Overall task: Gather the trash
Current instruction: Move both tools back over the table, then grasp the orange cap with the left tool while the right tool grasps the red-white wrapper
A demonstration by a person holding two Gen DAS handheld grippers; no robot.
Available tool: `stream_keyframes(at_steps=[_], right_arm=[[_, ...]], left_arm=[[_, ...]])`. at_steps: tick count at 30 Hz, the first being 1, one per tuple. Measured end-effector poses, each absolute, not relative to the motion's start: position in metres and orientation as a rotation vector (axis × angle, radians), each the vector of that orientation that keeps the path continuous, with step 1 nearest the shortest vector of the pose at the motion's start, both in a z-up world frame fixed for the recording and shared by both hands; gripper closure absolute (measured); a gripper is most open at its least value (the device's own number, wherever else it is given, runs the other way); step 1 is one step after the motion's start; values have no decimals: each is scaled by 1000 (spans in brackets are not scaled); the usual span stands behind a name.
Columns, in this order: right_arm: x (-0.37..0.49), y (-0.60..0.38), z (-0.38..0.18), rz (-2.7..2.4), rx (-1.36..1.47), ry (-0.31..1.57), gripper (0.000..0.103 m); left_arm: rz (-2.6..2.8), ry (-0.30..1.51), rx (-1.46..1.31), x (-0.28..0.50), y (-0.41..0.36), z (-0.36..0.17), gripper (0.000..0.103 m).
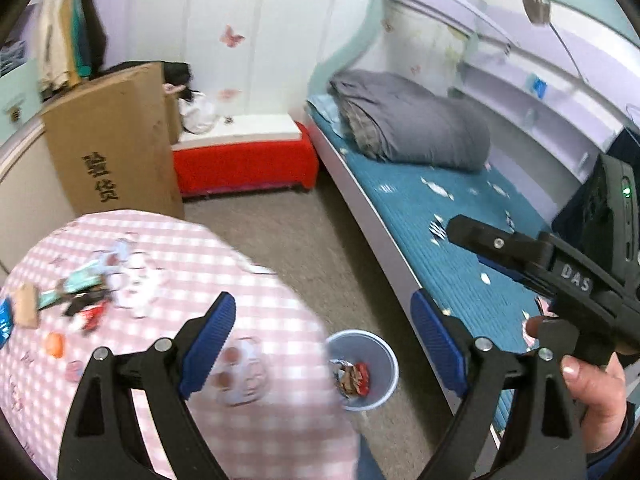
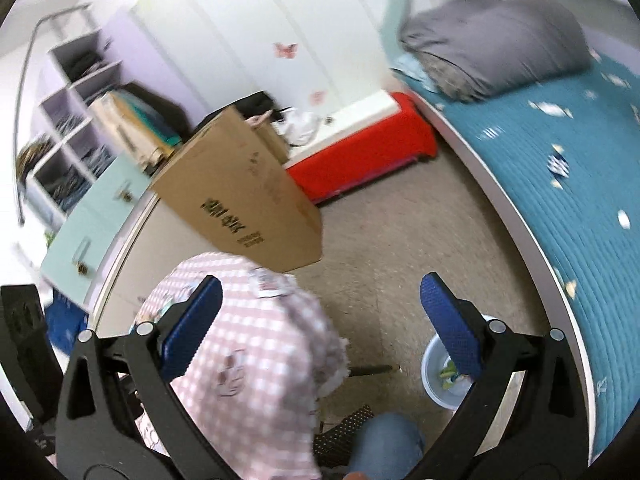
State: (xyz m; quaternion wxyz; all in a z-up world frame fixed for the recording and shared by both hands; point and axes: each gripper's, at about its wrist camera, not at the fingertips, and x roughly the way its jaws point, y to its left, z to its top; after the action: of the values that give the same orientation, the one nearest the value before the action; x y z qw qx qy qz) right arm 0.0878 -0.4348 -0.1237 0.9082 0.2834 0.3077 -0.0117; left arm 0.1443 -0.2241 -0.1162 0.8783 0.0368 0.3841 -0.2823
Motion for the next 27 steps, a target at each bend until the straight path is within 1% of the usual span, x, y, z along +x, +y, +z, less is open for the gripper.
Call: stream_keyframes(at_steps=[7,13,20,27], right_arm=[[116,-352,-97,90,419,657,6],[140,-284,-97,164,305,696,6],[165,-231,-116,216,236,752,6],[186,-200,-145,243,205,815,6]], left_arm=[[-476,739,28,143,-141,-104,16],[-370,741,-36,152,-68,-113,16],[-249,795,-63,175,-4,-144,16],[-167,861,-24,208,22,-184,16]])
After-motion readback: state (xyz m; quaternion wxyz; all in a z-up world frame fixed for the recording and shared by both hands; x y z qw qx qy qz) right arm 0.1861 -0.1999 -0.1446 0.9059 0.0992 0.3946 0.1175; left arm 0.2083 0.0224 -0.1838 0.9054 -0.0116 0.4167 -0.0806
